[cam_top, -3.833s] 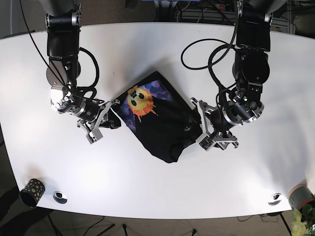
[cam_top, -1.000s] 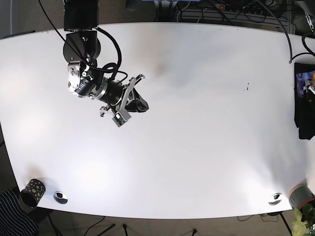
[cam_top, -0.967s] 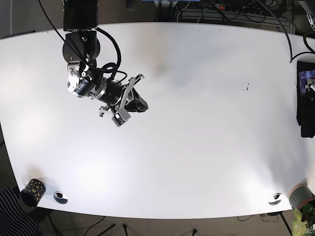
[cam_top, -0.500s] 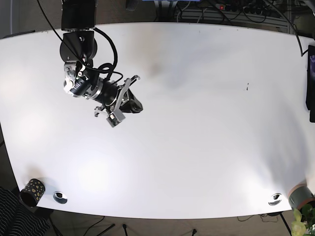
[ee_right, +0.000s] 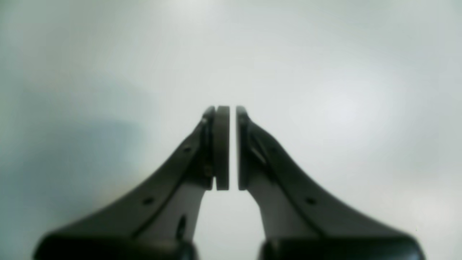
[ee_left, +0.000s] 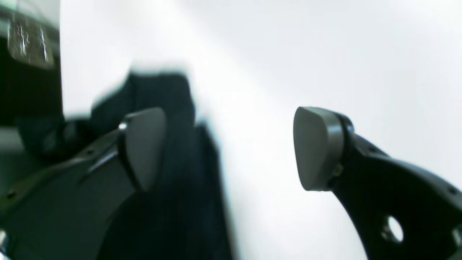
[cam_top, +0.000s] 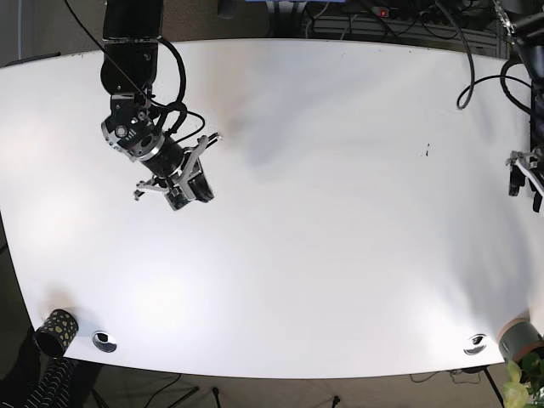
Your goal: Fold the T-shirt properly
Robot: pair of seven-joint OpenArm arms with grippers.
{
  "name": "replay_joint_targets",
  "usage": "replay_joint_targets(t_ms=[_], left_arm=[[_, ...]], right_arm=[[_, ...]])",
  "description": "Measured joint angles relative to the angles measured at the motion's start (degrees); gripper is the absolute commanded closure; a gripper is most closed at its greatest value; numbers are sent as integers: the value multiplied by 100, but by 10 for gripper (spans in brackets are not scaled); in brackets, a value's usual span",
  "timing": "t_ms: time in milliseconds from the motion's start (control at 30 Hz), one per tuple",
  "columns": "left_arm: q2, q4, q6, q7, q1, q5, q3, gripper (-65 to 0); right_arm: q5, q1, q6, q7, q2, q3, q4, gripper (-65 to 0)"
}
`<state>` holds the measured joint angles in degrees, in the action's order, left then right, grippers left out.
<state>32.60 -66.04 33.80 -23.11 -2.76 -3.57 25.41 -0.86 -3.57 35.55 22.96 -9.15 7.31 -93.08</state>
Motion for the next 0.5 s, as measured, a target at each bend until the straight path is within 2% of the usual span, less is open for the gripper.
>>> replay_joint_targets(t_ms=[100,167,267,400,500], left_arm=[[-387,-529,-306,59,-13,-7,7,-504],[-638,-767,-400,33,17,-26,7,-504],[-1117,-1233,-667,111,293,9,4,-504],[-1663,-1768,-1215,966,815,46,-254,-504],[-1958,-2031,-1567,1469,1263,380,-675,-504]], right_arm=[[-404,-107,-192,-704,136,374,11,-32],[-619,-162,-219,-1043,131,522,11,-33],[-824,-313,-424,-1447,107,656,13,-33],[-824,-483,-645,-1969,22,850,175,-33],[-835,-632,-826,-2306,-129,898,437,-33]])
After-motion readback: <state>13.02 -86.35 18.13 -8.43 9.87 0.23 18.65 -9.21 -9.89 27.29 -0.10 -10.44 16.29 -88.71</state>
